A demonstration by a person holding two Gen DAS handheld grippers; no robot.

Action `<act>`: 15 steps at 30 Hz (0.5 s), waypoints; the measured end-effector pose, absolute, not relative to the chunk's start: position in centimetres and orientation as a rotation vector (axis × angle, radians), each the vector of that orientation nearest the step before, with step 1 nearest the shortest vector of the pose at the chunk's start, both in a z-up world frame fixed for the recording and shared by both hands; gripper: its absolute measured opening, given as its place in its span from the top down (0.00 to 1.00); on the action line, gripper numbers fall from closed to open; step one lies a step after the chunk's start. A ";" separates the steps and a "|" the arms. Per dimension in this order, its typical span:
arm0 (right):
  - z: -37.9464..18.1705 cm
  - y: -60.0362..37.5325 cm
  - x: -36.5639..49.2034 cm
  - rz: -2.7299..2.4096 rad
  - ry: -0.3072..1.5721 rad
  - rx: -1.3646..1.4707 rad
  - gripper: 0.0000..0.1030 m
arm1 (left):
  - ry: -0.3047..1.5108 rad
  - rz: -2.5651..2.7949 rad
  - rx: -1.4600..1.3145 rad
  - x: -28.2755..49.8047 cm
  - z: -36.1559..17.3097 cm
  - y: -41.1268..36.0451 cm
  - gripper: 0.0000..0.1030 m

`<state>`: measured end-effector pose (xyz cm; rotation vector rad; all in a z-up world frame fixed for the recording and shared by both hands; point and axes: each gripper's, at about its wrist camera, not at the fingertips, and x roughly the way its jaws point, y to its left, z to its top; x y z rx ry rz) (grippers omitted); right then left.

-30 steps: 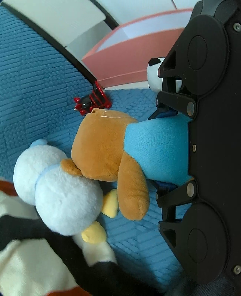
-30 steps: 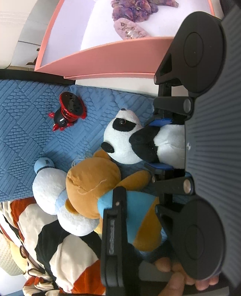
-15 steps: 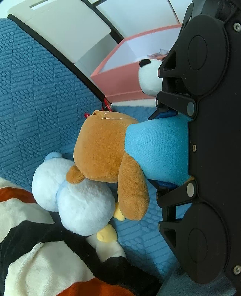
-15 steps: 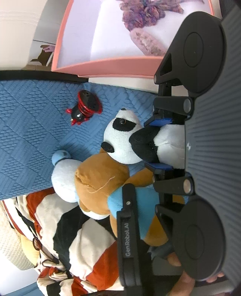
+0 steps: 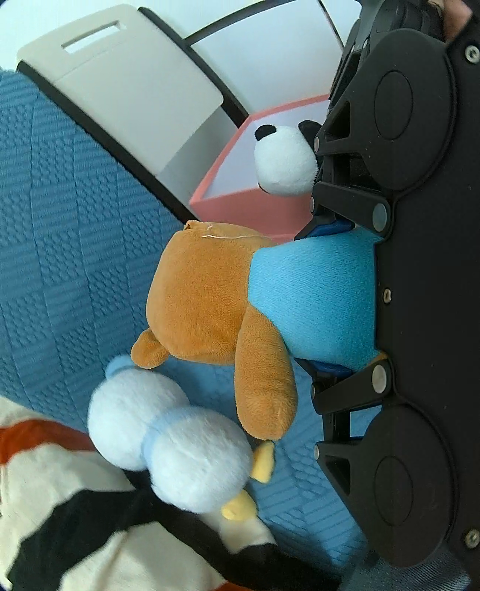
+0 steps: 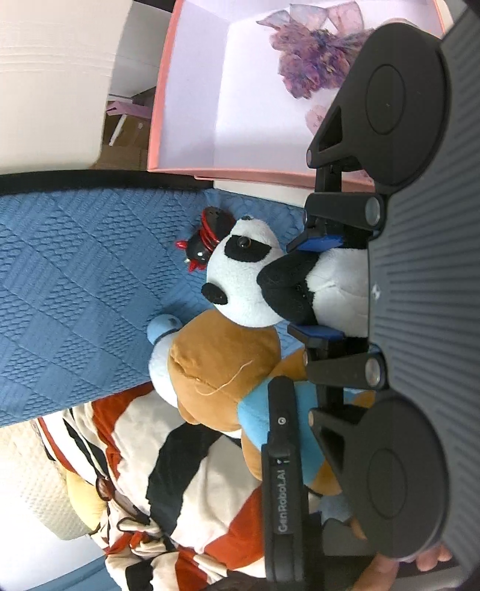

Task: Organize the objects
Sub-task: 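Carry panda and teddy bear into the pink box and open both tools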

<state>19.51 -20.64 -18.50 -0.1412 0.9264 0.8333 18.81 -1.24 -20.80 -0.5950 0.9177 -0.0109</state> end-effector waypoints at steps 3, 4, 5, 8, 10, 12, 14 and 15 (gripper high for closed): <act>-17.5 -20.9 19.8 0.835 0.902 -0.165 0.58 | 0.908 -0.026 -0.588 19.5 -19.6 -2.1 0.45; -17.2 -21.1 19.9 0.836 0.898 -0.166 0.58 | 0.903 -0.032 -0.588 19.7 -19.2 -2.4 0.45; -16.8 -21.4 20.1 0.839 0.895 -0.163 0.58 | 0.899 -0.036 -0.588 20.0 -18.7 -2.7 0.45; -15.7 -22.2 20.8 0.845 0.886 -0.149 0.58 | 0.874 -0.054 -0.570 20.6 -17.2 -3.7 0.45; -14.8 -23.0 21.1 0.850 0.872 -0.150 0.58 | 0.858 -0.062 -0.560 21.1 -16.2 -4.5 0.45; -14.0 -23.8 21.5 0.848 0.856 -0.156 0.58 | 0.848 -0.075 -0.560 21.6 -15.2 -5.3 0.45; -13.3 -24.7 22.0 0.844 0.841 -0.156 0.58 | 0.834 -0.092 -0.552 22.1 -14.2 -6.3 0.45; -12.9 -25.2 22.3 0.843 0.834 -0.153 0.58 | 0.828 -0.098 -0.547 22.3 -13.7 -6.8 0.45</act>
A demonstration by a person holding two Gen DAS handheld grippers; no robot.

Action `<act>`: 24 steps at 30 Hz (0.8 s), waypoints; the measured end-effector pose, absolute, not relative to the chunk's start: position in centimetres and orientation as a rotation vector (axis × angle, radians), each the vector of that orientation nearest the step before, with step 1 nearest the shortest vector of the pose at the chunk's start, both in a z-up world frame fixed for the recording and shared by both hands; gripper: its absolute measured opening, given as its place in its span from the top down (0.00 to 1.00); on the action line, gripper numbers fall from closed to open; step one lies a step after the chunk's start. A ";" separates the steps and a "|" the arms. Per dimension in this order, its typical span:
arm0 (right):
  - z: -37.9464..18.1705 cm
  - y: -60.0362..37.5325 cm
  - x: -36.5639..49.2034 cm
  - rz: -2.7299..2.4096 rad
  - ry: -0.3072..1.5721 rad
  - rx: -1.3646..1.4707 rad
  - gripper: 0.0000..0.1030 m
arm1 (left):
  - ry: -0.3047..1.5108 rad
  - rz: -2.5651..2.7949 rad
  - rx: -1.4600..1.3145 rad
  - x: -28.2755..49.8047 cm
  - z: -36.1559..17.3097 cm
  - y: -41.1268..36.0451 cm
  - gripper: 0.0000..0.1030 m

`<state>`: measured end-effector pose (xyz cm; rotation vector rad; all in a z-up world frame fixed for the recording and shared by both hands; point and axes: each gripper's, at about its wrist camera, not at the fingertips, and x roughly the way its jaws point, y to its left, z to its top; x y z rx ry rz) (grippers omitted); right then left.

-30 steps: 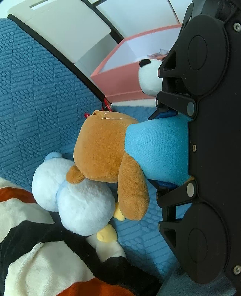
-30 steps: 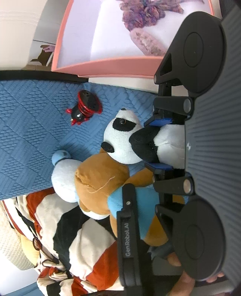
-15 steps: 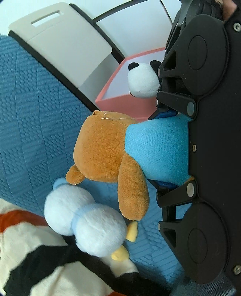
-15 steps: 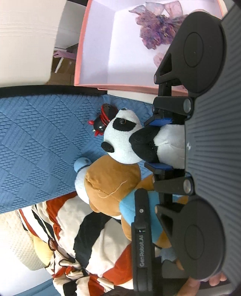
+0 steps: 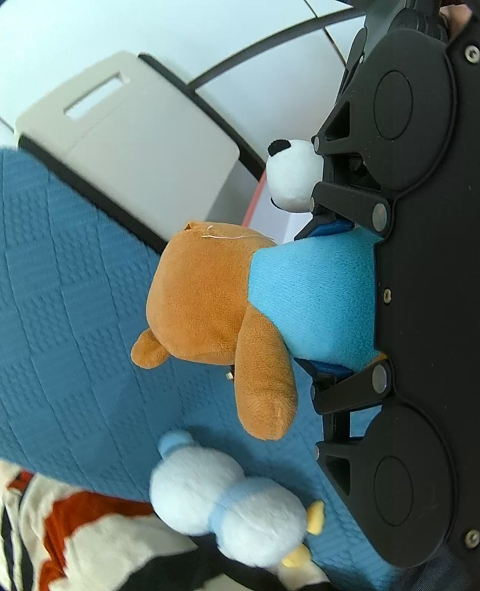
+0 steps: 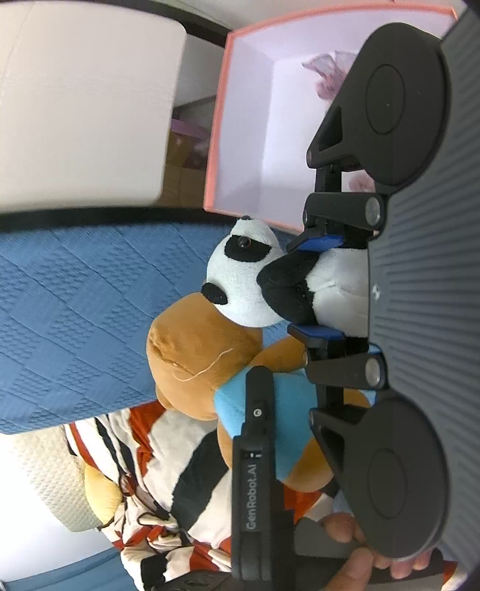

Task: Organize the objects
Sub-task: 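Carry panda and teddy bear into the pink box and open both tools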

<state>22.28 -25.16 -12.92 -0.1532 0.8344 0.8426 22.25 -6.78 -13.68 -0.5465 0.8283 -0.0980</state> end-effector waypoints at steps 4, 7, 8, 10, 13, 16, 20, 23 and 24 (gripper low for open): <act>-11.6 -27.1 23.2 0.834 0.808 -0.137 0.58 | 0.805 -0.129 -0.527 22.9 -11.8 -8.8 0.45; -11.0 -28.2 23.5 0.831 0.791 -0.139 0.58 | 0.791 -0.149 -0.515 23.5 -10.8 -10.2 0.45; -10.9 -28.6 23.6 0.829 0.786 -0.142 0.58 | 0.788 -0.155 -0.512 23.6 -10.6 -10.6 0.45; -10.9 -29.3 23.7 0.822 0.777 -0.147 0.58 | 0.786 -0.165 -0.509 23.9 -10.3 -11.7 0.45; -11.2 -30.5 24.0 0.809 0.766 -0.147 0.58 | 0.793 -0.186 -0.506 24.4 -10.4 -13.1 0.45; -11.9 -31.6 24.0 0.788 0.746 -0.167 0.58 | 0.797 -0.189 -0.453 24.9 -10.7 -15.0 0.45; -13.4 -33.3 24.6 0.764 0.764 -0.155 0.58 | 0.806 -0.175 -0.385 25.3 -11.7 -17.7 0.45; -14.7 -34.4 24.9 0.742 0.755 -0.174 0.58 | 0.824 -0.185 -0.367 25.9 -12.7 -19.7 0.45; -15.1 -34.8 25.1 0.738 0.759 -0.170 0.58 | 0.831 -0.190 -0.365 26.1 -13.0 -20.3 0.45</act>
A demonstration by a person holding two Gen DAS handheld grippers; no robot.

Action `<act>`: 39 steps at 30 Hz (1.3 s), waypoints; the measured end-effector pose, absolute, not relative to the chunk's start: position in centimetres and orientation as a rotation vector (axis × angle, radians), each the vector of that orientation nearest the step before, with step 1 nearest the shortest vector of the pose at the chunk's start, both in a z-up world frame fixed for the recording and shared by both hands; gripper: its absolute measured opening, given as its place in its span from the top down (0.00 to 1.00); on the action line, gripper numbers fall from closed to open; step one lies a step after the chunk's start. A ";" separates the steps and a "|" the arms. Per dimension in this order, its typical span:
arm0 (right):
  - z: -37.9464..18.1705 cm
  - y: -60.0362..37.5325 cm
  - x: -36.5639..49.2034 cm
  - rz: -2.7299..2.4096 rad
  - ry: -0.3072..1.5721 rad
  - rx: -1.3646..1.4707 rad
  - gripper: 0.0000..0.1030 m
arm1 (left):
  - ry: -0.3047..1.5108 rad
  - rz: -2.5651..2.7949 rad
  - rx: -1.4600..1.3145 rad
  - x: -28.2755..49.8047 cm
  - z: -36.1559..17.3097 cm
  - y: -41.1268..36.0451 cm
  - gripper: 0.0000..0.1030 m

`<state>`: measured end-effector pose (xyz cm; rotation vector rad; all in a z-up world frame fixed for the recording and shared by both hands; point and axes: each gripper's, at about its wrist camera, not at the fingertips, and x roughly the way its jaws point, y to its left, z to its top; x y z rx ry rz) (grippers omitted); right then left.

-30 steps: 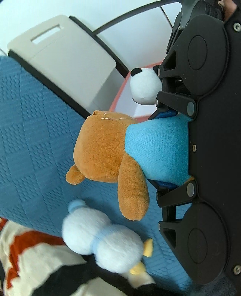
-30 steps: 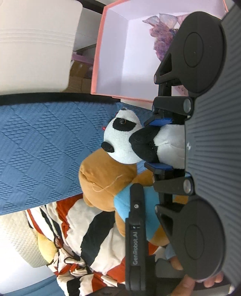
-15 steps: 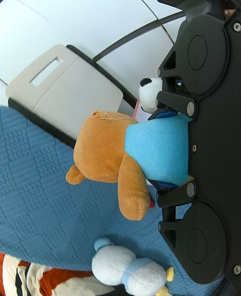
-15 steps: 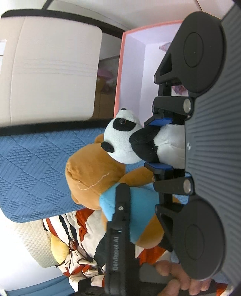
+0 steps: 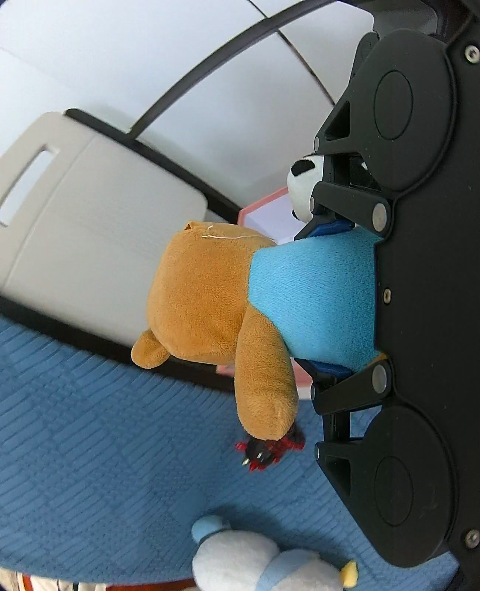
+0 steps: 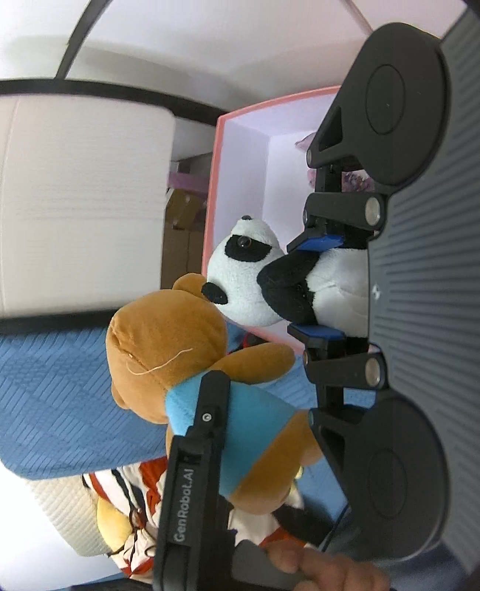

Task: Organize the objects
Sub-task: 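Carry panda and teddy bear into the pink box and open both tools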

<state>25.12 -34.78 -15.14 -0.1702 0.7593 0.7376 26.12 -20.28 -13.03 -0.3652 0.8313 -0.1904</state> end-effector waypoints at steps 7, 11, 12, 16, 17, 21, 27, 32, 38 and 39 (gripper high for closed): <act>-18.0 -37.5 26.9 0.715 0.809 -0.130 0.58 | 0.889 -0.207 -0.350 28.4 -15.4 -23.7 0.45; -19.6 -38.5 28.2 0.706 0.832 -0.111 0.58 | 0.920 -0.204 -0.343 29.4 -16.7 -25.2 0.45; -20.0 -38.7 28.5 0.703 0.836 -0.107 0.58 | 0.925 -0.204 -0.341 29.5 -17.1 -25.4 0.44; -21.4 -39.6 29.6 0.698 0.847 -0.084 0.58 | 0.952 -0.189 -0.332 30.1 -18.8 -26.4 0.44; -21.8 -39.8 29.8 0.695 0.849 -0.086 0.58 | 0.958 -0.187 -0.333 29.9 -19.2 -26.5 0.44; -23.6 -40.4 30.7 0.694 0.871 -0.090 0.58 | 0.978 -0.166 -0.322 30.3 -20.8 -27.4 0.44; -24.8 -41.1 31.5 0.686 0.886 -0.080 0.58 | 0.994 -0.153 -0.318 30.9 -21.6 -28.6 0.44; -24.7 -41.3 31.7 0.683 0.879 -0.067 0.58 | 1.001 -0.159 -0.344 31.3 -21.3 -28.7 0.44; -23.9 -41.5 31.8 0.650 0.875 -0.048 0.51 | 0.990 -0.168 -0.354 31.6 -19.8 -27.9 0.21; -23.8 -41.5 31.8 0.655 0.877 -0.048 0.46 | 0.989 -0.183 -0.352 31.4 -19.5 -27.8 0.20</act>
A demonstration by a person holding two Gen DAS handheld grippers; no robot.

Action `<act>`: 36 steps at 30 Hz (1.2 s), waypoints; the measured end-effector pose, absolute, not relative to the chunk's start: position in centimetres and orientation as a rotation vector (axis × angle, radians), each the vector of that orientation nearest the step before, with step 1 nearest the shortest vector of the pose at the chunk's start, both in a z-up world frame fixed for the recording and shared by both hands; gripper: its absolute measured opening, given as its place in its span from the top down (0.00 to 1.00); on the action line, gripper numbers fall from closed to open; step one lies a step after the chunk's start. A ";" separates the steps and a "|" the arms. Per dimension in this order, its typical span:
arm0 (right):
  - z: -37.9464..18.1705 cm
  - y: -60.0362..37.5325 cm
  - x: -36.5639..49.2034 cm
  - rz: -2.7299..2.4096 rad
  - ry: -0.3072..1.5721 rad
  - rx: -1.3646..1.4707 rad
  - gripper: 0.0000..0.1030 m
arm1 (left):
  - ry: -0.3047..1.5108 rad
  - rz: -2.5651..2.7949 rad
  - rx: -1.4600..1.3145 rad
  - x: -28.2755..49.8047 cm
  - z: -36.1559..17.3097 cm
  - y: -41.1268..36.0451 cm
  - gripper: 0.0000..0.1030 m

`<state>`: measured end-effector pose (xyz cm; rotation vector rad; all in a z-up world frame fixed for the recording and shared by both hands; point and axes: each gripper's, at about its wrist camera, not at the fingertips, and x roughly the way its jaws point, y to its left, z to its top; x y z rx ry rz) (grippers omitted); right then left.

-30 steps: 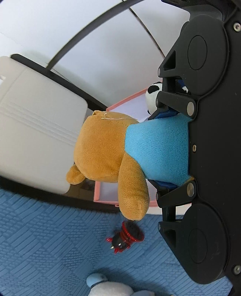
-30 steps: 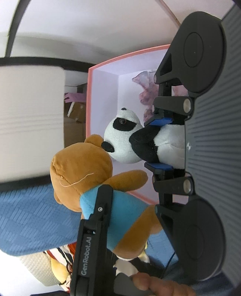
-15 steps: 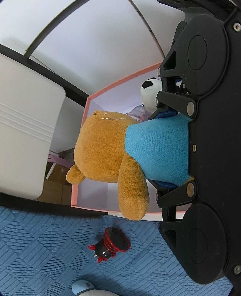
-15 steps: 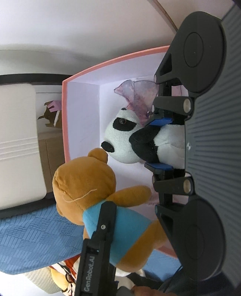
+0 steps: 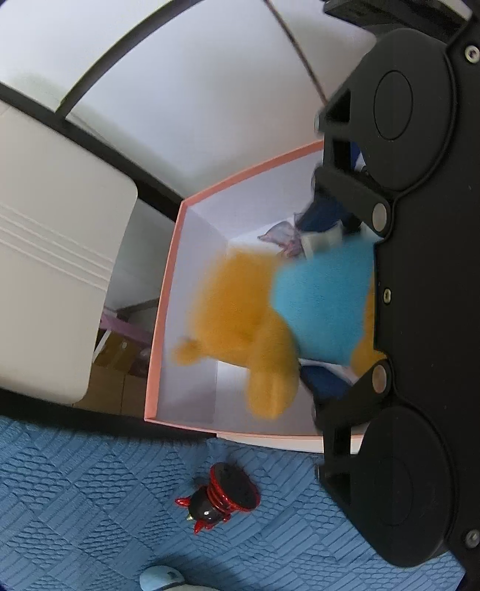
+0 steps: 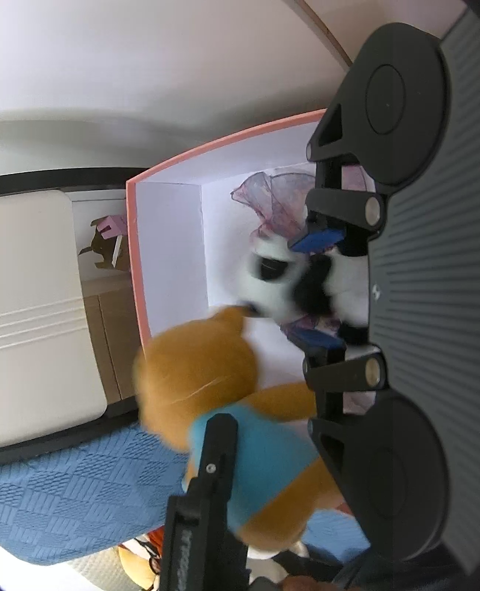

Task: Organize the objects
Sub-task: 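Carry panda and teddy bear into the pink box and open both tools, then withdraw both tools from the box back toward the seat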

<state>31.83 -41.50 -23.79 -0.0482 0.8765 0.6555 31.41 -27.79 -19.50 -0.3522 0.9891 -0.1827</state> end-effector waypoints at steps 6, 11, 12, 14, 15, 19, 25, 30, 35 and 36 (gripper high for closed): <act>-22.4 -41.3 30.7 0.642 0.857 -0.053 0.30 | 0.939 -0.193 -0.327 29.3 -17.3 -26.7 0.20; -20.6 -41.3 29.6 0.634 0.827 -0.036 0.30 | 0.888 -0.203 -0.325 27.4 -14.7 -25.2 0.20; -20.1 -41.3 29.3 0.637 0.819 -0.035 0.30 | 0.872 -0.206 -0.321 26.9 -13.9 -25.0 0.20; -19.0 -41.2 28.5 0.642 0.802 -0.034 0.30 | 0.840 -0.219 -0.316 25.9 -12.6 -24.6 0.20; -18.6 -41.1 28.3 0.644 0.794 -0.033 0.30 | 0.824 -0.229 -0.311 25.3 -11.9 -24.4 0.20; -16.4 -40.7 26.6 0.659 0.756 -0.028 0.30 | 0.765 -0.256 -0.304 23.2 -9.2 -23.7 0.20; -13.7 -39.4 24.2 0.686 0.704 -0.025 0.30 | 0.683 -0.264 -0.310 20.4 -6.5 -22.2 0.18; -13.2 -37.9 22.3 0.703 0.702 -0.020 0.30 | 0.661 -0.254 -0.295 18.8 -5.9 -20.8 0.17; -13.1 -36.2 20.4 0.712 0.712 -0.024 0.30 | 0.638 -0.240 -0.300 17.0 -5.6 -18.5 0.17; -13.0 -35.8 20.1 0.712 0.712 -0.025 0.30 | 0.632 -0.235 -0.303 16.6 -5.6 -17.9 0.17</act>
